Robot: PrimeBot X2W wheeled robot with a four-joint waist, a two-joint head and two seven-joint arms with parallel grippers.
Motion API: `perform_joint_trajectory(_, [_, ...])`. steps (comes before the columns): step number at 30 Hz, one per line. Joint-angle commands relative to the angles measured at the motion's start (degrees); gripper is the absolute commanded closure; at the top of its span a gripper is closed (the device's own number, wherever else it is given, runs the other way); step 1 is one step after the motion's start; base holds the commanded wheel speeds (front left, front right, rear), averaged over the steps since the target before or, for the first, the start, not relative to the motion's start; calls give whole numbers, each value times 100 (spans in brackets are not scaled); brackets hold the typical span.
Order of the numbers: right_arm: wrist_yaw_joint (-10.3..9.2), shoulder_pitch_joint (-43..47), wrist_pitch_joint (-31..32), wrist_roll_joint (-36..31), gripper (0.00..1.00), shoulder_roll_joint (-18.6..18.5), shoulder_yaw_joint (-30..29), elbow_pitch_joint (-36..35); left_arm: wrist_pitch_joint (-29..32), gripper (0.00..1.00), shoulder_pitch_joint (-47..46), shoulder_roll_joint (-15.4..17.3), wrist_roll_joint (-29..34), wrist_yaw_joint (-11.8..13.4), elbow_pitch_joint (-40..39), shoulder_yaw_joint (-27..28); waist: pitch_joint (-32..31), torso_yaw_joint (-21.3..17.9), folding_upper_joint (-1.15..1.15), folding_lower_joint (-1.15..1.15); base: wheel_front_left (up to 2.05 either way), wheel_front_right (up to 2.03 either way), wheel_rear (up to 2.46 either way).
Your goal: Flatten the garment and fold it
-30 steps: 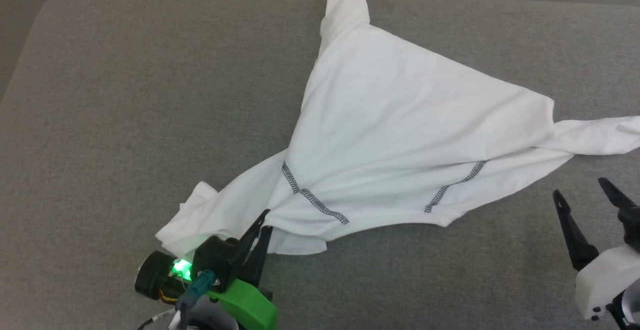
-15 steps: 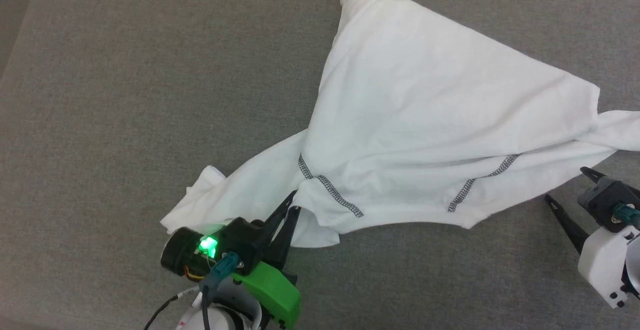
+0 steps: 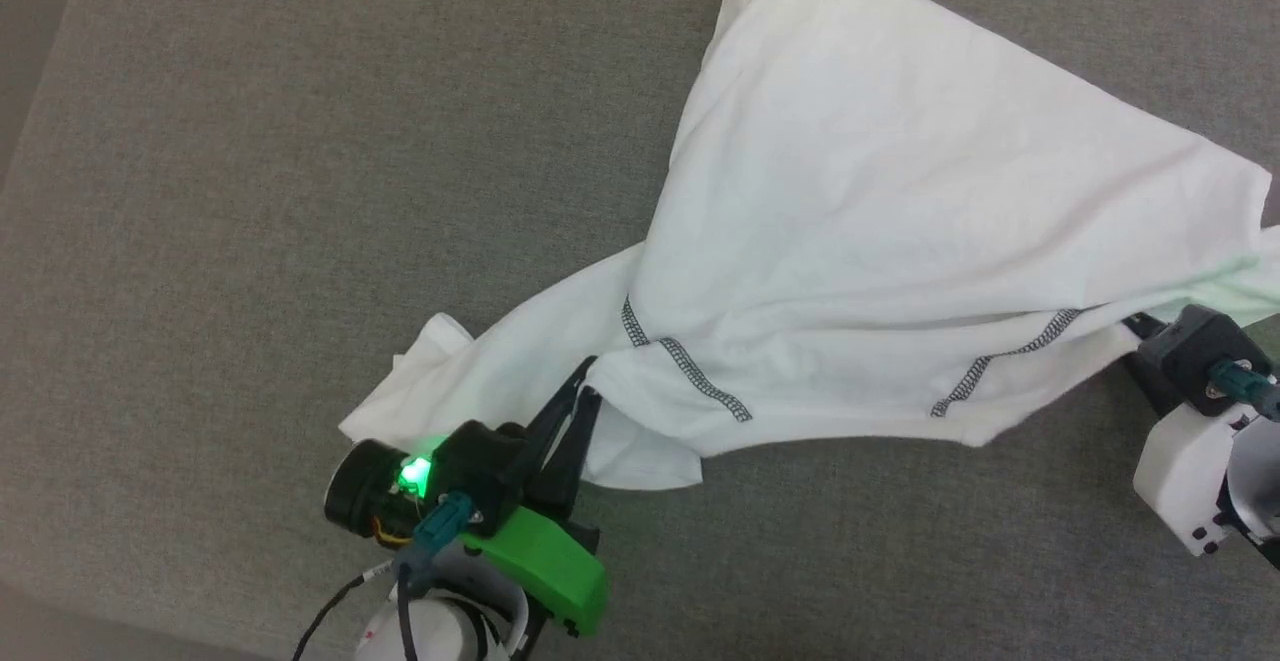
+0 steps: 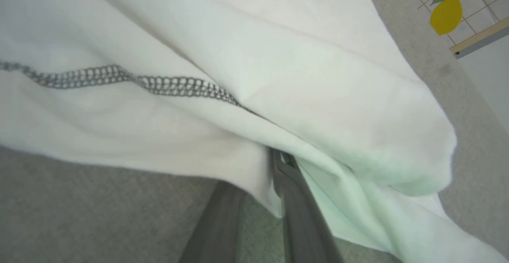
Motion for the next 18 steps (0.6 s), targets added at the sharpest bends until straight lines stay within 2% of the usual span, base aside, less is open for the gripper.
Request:
perform_joint_trajectory(1, [-10, -20, -33, -56, 100, 95, -23, 171, -75, 100, -75, -10, -60, 63, -1, 61, -110, -78, 0, 0, 0, 0, 0])
perform_joint_trajectory(6, [-10, -23, -465, -190, 100, 589, -616, 78, -345, 100, -35, -40, -215, 164, -129, 290, -489, -279, 0, 0, 0, 0, 0])
perform_joint_trajectory(11, [-10, 6, -849, -404, 100, 1178, -1303, -316, -547, 100, -183, 14, -343, 209, -424, 590, -950, -550, 0, 0, 0, 0, 0])
perform_joint_trajectory(15, [-10, -149, -961, -463, 100, 1557, -1641, -705, -491, 100, -535, 101, -437, 180, -696, 823, -1291, -780, 0, 0, 0, 0, 0])
perform_joint_trajectory(18, [-10, -441, -916, -506, 100, 1648, -1701, -953, -303, 100, -914, 182, -424, 166, -921, 938, -1495, -946, 0, 0, 0, 0, 0])
